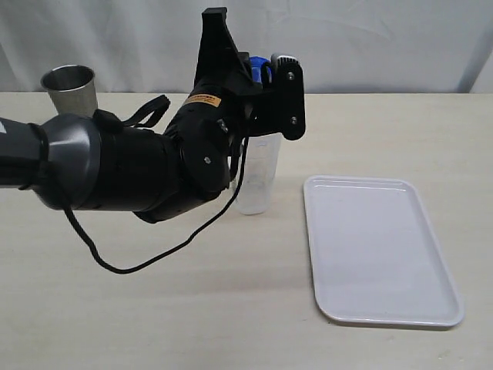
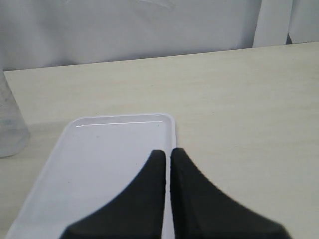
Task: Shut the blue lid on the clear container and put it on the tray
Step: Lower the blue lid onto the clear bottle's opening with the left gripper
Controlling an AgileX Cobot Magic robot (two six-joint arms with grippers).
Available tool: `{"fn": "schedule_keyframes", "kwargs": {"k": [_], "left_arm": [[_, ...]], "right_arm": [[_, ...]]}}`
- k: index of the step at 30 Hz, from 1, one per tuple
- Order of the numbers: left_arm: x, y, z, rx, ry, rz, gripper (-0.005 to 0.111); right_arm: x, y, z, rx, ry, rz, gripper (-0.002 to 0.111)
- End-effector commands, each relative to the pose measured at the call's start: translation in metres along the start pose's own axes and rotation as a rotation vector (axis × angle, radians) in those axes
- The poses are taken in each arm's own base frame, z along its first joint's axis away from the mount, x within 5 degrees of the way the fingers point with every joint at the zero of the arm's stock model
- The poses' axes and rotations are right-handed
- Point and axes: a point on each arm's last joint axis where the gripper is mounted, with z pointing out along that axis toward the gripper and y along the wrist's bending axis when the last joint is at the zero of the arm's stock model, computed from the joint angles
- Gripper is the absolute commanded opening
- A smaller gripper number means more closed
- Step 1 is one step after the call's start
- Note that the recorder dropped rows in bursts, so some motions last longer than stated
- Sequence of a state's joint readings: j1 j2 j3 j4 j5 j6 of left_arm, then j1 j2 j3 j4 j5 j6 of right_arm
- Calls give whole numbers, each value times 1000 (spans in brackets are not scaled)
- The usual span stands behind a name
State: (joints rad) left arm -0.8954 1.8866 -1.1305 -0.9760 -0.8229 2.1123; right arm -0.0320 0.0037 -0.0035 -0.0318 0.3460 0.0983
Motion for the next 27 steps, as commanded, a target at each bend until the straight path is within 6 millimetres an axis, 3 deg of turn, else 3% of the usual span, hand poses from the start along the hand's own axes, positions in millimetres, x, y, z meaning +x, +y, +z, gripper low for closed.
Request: {"fn": "schedule_keyframes", "kwargs": {"k": [1, 27], "left_arm": [[1, 5, -2, -24, 11, 25, 0], [-5, 2, -7, -13, -6, 23, 0]], "right_arm": [[1, 0, 0, 0, -3, 7, 5], [1, 0, 0, 0, -3, 7, 5]]}}
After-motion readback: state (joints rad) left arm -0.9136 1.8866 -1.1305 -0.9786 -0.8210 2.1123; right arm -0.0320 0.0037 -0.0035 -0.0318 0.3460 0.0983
